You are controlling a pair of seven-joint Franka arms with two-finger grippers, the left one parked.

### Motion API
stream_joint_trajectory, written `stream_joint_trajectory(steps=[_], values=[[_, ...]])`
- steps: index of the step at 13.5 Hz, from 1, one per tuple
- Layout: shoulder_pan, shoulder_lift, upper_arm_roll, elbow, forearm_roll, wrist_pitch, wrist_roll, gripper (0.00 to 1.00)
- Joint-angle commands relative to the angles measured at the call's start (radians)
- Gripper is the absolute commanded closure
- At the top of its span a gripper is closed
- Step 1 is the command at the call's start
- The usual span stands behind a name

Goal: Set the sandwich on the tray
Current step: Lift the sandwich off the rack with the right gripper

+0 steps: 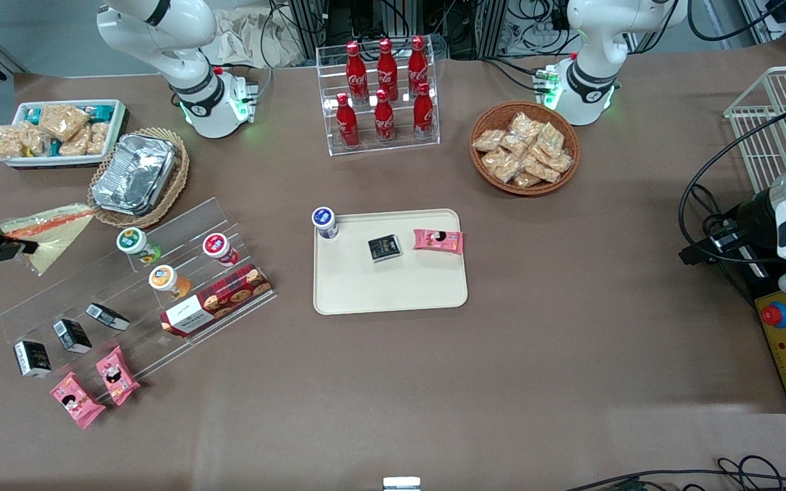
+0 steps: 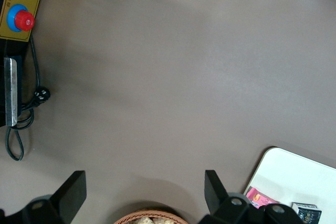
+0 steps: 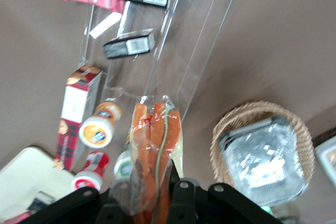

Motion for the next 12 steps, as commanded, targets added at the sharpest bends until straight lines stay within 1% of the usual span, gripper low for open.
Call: stream_joint_trajectory(steps=[1,3,5,9,10,11,12], values=[[0.088,-0.023,0.003,0.011,0.044,-0.045,0.207,1.0],[0.179,-0.022,0.026,0.01,0.058,-0.047,0.414,1.0],[0.234,-0.015,0.096,0.01,0.097,-0.004,0.632,1.0],[0.248,0.061,0.335,0.008,0.088,0.2,1.008,1.0],[0.266,0.095,0.372,0.008,0.081,0.269,1.091,1.0],[0.299,0.13,0.391,0.007,0.056,0.335,1.174,1.0],[0.357,0.17,0.394,0.008,0.009,0.39,1.258,1.0]])
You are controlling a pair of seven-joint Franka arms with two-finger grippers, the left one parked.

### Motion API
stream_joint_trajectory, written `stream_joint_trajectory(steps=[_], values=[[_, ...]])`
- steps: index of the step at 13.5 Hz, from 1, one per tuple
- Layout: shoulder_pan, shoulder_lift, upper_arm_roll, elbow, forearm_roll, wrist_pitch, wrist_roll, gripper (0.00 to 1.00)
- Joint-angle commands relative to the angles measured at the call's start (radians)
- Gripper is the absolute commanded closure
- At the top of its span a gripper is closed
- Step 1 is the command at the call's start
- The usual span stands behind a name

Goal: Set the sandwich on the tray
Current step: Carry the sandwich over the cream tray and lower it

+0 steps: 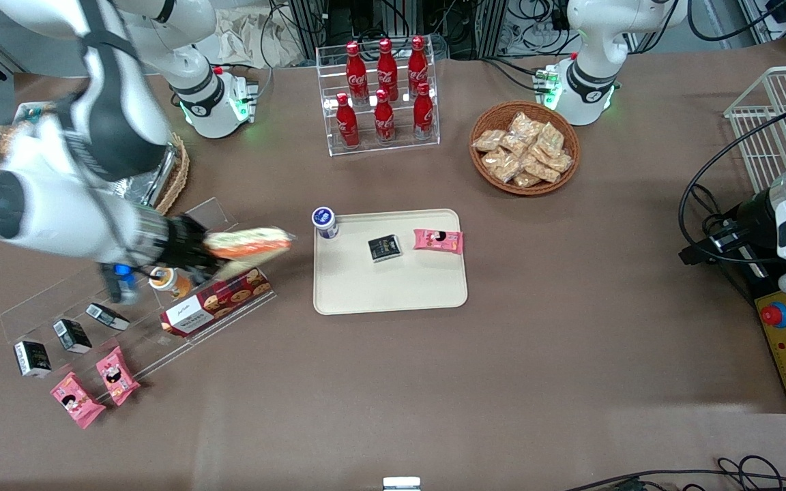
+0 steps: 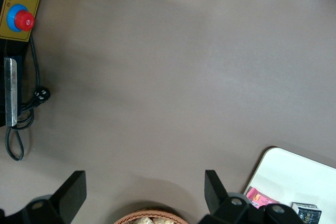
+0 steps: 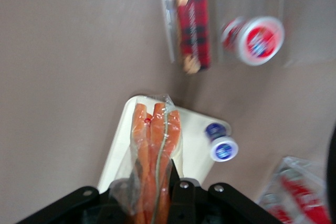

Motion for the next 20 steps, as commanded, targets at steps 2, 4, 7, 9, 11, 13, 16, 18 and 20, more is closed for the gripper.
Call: stream_joint_trajectory(steps=[2,4,7,9,11,13,16,18,20], values=[[0.166,0.16,0.013,0.019,-0.132,0.185,0.313,1.0],[0.213,0.215,0.015,0.019,-0.131,0.284,0.416,1.0],[0.278,0.294,0.015,0.02,-0.143,0.368,0.529,1.0],[0.319,0.332,0.013,0.02,-0.143,0.419,0.553,1.0],[0.336,0.373,0.013,0.022,-0.149,0.462,0.605,1.0],[0.356,0.389,0.013,0.02,-0.154,0.505,0.623,1.0],[0.365,0.401,0.013,0.022,-0.193,0.513,0.622,1.0],[0.365,0.415,0.013,0.028,-0.209,0.537,0.616,0.56],[0.365,0.423,0.012,0.028,-0.21,0.566,0.616,0.09]])
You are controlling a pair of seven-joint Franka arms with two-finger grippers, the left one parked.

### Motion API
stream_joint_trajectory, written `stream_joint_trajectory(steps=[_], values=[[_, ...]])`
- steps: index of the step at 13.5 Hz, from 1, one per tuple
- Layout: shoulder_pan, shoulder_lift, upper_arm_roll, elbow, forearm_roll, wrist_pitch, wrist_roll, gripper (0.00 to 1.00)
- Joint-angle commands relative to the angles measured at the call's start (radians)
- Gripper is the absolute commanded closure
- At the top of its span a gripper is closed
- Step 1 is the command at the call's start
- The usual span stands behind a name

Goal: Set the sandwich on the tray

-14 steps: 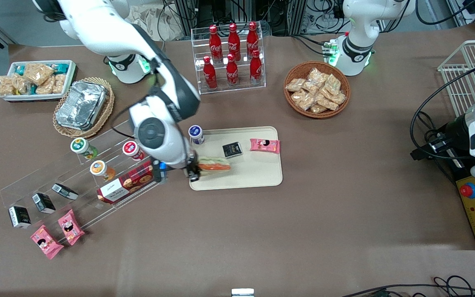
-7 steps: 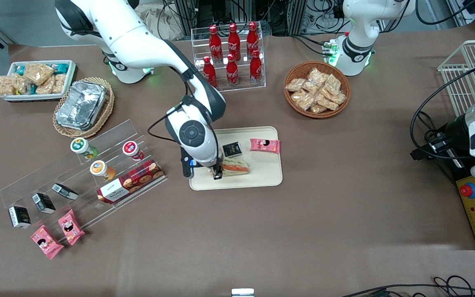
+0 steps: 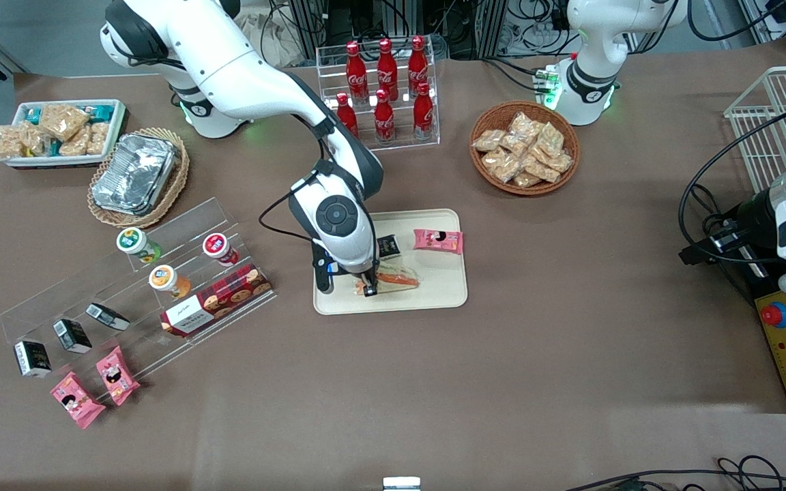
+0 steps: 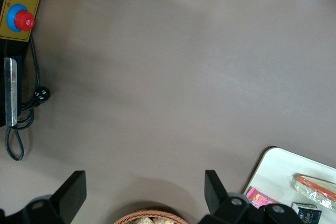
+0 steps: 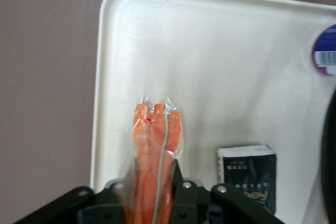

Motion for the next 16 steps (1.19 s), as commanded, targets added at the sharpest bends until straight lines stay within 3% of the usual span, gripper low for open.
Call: stream_joint_trajectory(steps=[1,4,10,16], values=[[0.003,0.03,-0.003,0.03,-0.032,0.034,0.017,0.06],[0.001,0.035,-0.003,0.03,-0.063,0.035,0.015,0.06],[-0.016,-0.05,-0.006,0.031,-0.055,-0.035,-0.136,0.05],[-0.016,-0.206,-0.009,0.03,-0.063,-0.227,-0.467,0.04]])
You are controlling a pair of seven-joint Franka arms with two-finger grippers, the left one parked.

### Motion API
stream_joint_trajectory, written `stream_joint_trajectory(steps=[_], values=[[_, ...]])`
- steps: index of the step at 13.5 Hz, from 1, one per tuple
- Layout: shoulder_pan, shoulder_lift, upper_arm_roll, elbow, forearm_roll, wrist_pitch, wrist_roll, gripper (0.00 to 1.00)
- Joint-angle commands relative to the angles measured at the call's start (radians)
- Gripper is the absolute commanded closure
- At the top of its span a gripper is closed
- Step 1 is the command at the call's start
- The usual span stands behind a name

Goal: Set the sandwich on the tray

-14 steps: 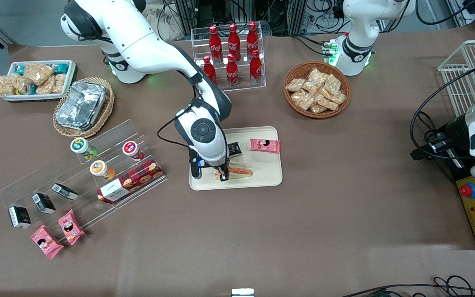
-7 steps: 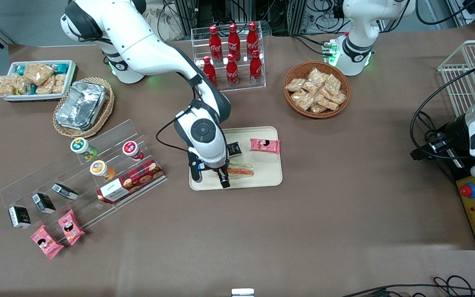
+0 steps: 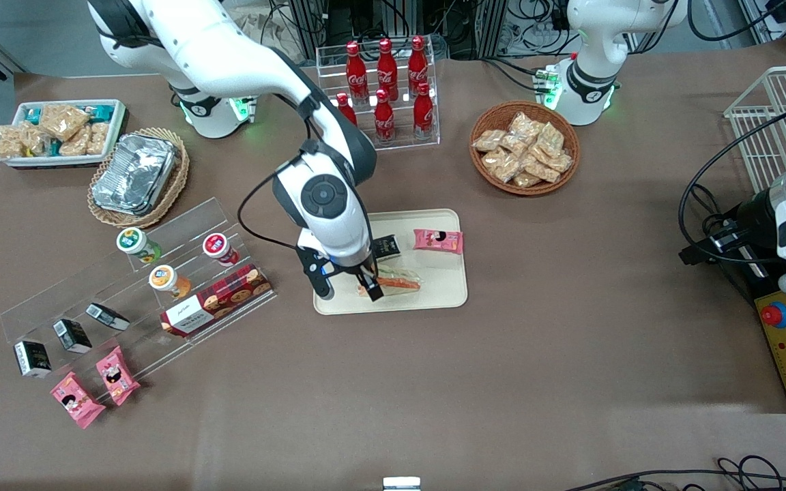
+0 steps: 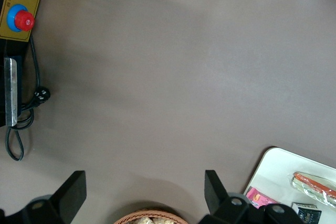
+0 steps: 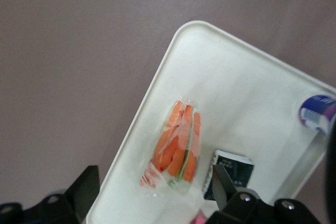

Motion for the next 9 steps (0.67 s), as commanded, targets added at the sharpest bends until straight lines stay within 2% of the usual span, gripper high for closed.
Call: stream_joint_trajectory(steps=[1,6,9], values=[[-0.004,-0.095,-0.004,-0.012,-0.021,-0.083,-0.17,0.04],[-0.094,-0.284,-0.004,-0.014,-0.021,-0.228,-0.594,0.04],[-0.171,-0.385,-0.002,-0.027,-0.022,-0.313,-0.792,0.04]])
